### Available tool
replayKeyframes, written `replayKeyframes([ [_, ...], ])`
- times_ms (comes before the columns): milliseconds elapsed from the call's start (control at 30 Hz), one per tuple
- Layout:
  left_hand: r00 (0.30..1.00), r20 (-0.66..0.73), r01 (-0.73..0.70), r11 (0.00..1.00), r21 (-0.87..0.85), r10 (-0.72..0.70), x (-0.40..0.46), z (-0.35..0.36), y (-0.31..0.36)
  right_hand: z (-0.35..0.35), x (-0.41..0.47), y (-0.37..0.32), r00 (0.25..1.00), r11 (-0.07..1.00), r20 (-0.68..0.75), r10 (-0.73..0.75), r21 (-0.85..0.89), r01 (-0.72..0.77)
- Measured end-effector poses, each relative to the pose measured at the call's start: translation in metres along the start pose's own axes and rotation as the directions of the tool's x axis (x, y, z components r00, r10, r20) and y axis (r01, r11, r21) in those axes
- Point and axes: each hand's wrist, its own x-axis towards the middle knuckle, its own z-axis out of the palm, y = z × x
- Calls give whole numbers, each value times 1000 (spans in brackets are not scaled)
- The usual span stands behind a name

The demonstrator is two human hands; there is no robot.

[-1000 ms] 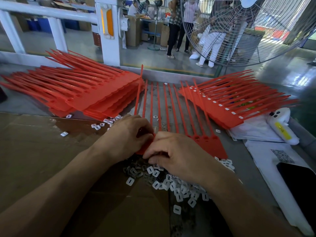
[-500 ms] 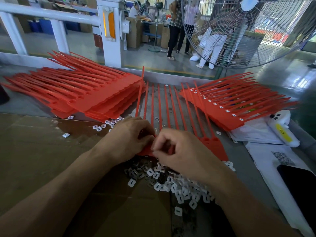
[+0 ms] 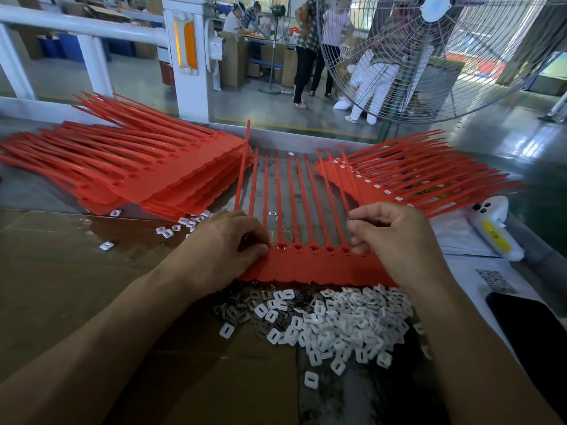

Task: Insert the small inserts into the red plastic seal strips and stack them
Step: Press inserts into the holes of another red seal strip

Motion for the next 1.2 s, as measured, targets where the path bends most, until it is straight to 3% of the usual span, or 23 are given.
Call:
replayKeyframes([
  [133,1000,1,-8,1000,-7,8,0,0,0,-7,3,6,999,999,-18,28,-46,-29],
  [333,1000,2,-4,1000,-10,4,1,0,-1,-15,6,13,990,951,28,137,-282,-124],
  [533,1000,4,4,1000,-8,-4,0,-1,-1,-15,7,15,976,928,56,209,-327,-180],
  [1200,1000,5,5,1000,-9,-5,0,-2,0,-12,7,16,991,884,-3,136,-451,-122],
])
